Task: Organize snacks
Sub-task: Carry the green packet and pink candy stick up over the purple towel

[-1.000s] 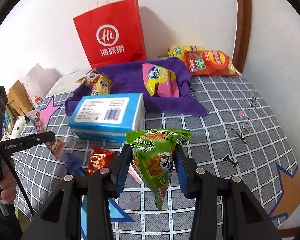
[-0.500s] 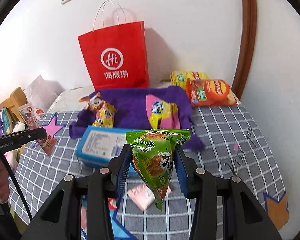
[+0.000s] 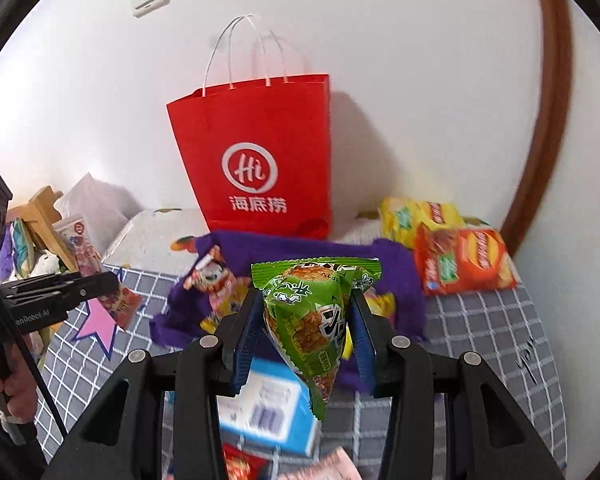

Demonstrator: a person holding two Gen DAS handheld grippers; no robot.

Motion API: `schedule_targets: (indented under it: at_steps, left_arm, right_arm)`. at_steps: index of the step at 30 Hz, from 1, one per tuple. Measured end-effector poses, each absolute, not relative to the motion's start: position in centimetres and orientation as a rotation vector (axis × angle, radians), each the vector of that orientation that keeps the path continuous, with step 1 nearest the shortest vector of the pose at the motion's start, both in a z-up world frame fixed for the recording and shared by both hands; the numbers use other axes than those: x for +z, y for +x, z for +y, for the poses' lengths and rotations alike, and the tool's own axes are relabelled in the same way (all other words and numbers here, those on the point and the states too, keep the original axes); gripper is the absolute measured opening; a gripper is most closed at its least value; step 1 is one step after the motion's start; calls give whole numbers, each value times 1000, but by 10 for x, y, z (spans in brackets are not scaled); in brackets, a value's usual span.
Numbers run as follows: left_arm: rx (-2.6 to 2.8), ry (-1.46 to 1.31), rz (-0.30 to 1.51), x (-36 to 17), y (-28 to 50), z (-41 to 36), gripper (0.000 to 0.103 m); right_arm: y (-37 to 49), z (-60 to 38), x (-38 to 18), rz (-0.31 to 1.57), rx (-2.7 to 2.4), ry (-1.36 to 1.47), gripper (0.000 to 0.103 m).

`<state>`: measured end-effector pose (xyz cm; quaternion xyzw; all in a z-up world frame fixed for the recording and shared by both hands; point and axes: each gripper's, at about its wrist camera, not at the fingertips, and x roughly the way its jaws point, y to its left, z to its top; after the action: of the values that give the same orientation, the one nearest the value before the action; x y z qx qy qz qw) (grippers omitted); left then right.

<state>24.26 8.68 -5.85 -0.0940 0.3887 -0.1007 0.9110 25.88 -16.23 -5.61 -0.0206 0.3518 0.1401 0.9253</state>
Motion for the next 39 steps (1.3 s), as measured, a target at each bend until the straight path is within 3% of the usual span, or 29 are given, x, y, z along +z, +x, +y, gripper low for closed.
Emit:
schedule_targets:
  at_steps: [21,39]
  left_arm:
    - [-205,-190,852,-96,325,82,26]
    - [-205,-220,910,-118,338,91,26]
  right_arm:
    - [360,-134,-100,778,357,11,43]
    - [379,-136,-135,881,345,-59,43]
